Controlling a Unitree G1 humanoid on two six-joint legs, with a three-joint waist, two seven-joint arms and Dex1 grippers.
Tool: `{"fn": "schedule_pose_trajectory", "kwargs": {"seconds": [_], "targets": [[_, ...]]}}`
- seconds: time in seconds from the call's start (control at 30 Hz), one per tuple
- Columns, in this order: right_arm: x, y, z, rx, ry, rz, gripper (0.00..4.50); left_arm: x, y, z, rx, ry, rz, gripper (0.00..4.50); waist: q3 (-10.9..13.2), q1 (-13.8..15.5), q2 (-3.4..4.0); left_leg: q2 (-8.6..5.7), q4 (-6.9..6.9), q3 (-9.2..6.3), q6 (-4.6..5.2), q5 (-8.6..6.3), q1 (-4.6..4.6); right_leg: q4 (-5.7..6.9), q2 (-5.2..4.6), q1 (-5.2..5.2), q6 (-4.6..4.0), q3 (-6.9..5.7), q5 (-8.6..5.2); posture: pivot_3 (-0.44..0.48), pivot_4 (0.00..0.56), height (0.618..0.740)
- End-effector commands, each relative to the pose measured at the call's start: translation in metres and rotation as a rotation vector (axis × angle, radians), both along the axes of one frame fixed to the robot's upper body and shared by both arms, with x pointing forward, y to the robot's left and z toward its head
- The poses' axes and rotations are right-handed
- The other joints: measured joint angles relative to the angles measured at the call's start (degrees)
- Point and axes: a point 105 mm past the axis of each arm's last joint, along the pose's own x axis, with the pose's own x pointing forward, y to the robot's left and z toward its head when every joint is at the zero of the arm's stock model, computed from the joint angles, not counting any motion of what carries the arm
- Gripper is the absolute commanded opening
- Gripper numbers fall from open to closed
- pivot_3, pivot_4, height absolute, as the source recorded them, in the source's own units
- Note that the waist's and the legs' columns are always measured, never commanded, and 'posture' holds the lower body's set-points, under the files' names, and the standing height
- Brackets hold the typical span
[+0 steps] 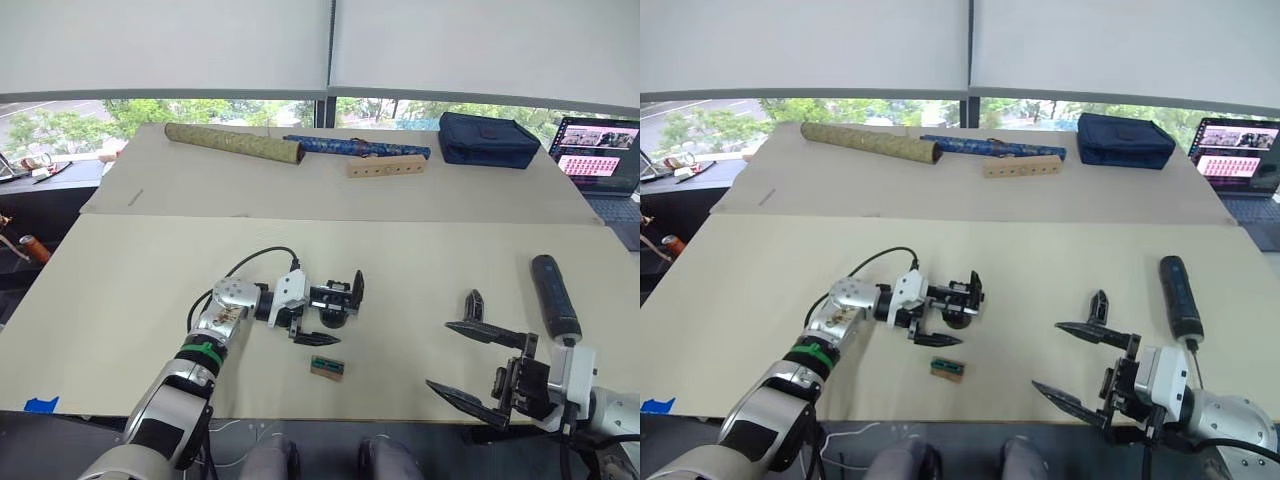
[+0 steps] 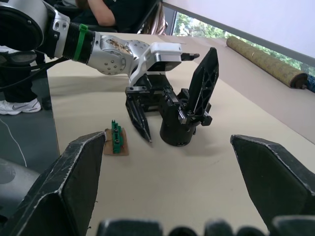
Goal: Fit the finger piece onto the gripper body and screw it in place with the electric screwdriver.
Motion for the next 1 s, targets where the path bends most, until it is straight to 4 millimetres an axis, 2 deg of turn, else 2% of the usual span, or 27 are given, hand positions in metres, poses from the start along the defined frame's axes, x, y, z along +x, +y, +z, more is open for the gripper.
{"fn": "schedule_pose_trajectory", "kwargs": {"seconds": [0.03, 0.07, 0.3, 0.43, 0.6, 0.83, 1.0], "targets": [[-0.003, 0.002, 0.009, -0.002, -0.039, 0.001, 4.5, 0.006, -0.002, 0.007, -0.029, -0.051, 0.035, 2.75, 0.0, 0.1, 0.0, -0.01, 0.01, -0.02, 0.01, -0.01, 0.0, 0.0, -0.01, 0.02, 0.0, -0.01, 0.0, 0.0, 0.15, 0.74], [-0.004, 0.001, 0.008, -0.003, -0.037, 0.0, 4.5, 0.006, 0.0, 0.007, -0.037, -0.054, 0.046, 2.31, 0.0, 0.1, 0.0, -0.01, 0.01, -0.03, 0.02, -0.01, 0.0, 0.0, -0.02, 0.02, 0.0, -0.02, 0.0, 0.0, 0.15, 0.74], [-0.005, 0.004, 0.006, 0.008, -0.025, 0.003, 4.5, 0.002, 0.012, 0.022, -0.171, 0.049, 0.196, 2.3, 0.0, -0.7, 0.0, 0.06, 0.0, -0.03, 0.0, 0.0, 0.0, 0.04, 0.0, -0.03, 0.01, 0.0, 0.01, 0.0, 0.15, 0.74], [-0.003, 0.006, 0.006, 0.015, -0.022, 0.012, 4.5, 0.0, 0.01, 0.043, -0.257, -0.005, 0.339, 2.3, 0.0, -1.0, 0.01, 0.07, 0.0, -0.04, -0.01, 0.01, -0.01, 0.04, 0.0, -0.03, 0.02, 0.01, 0.0, 0.0, 0.15, 0.74], [0.001, 0.006, 0.006, 0.022, -0.023, 0.02, 4.5, -0.001, 0.01, 0.049, -0.215, -0.084, 0.531, 2.3, 0.1, -0.8, -0.04, 0.04, 0.01, -0.06, -0.01, 0.0, -0.02, 0.04, -0.06, -0.01, 0.02, 0.01, 0.01, 0.0, 0.15, 0.74], [0.002, 0.009, 0.003, 0.03, 0.013, 0.052, 4.5, -0.008, 0.001, 0.033, -0.193, -0.057, 0.631, 2.3, 0.1, -0.7, -0.04, 0.03, 0.0, -0.05, -0.03, 0.02, -0.01, 0.03, -0.03, 0.0, 0.02, 0.01, 0.01, 0.0, 0.15, 0.74], [0.004, 0.008, 0.003, 0.028, 0.015, 0.063, 4.5, -0.016, -0.01, 0.023, -0.176, -0.045, 0.628, 2.3, 0.1, -0.5, -0.04, 0.03, 0.0, -0.06, -0.03, 0.02, -0.01, 0.04, -0.04, -0.01, 0.01, 0.0, 0.01, 0.0, 0.15, 0.74]]}}
